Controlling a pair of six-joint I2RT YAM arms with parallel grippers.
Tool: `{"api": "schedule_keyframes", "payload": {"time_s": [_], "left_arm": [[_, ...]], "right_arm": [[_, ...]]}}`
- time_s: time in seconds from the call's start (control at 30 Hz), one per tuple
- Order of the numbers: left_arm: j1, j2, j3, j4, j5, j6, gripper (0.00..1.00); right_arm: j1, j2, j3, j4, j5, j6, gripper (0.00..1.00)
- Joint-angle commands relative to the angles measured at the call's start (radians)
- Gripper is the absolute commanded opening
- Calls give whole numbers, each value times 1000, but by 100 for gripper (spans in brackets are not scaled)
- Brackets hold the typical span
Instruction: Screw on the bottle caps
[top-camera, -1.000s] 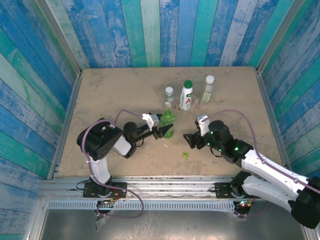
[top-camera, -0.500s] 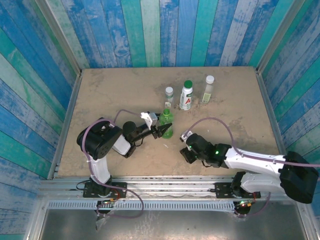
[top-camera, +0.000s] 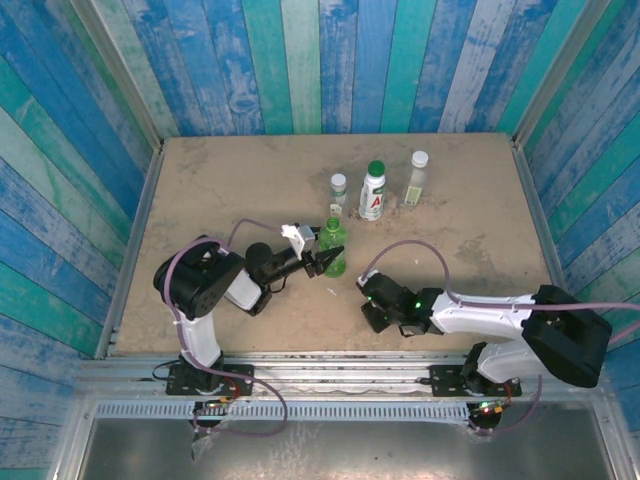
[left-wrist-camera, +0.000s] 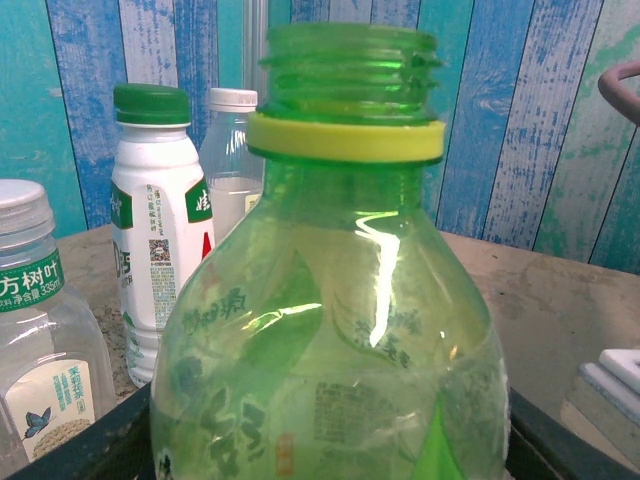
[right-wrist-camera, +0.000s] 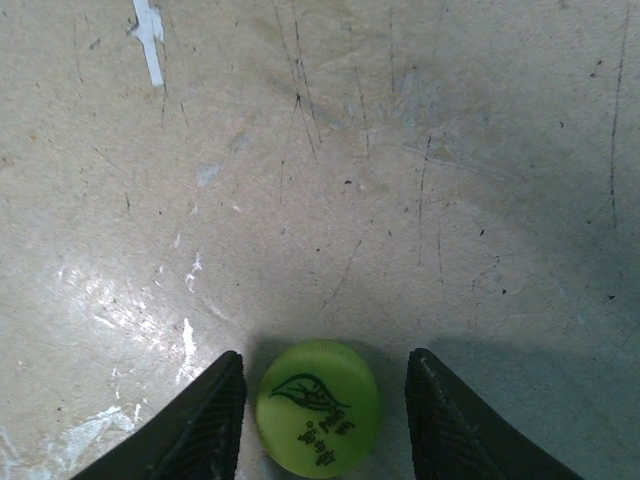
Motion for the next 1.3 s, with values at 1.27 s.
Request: {"api": "schedule_keyframes", "payload": {"time_s": [1.27], "left_arm": [[2, 23, 15, 39, 89, 46, 67]], "right_arm": [[-14, -194, 425, -209, 123, -167, 25]]}}
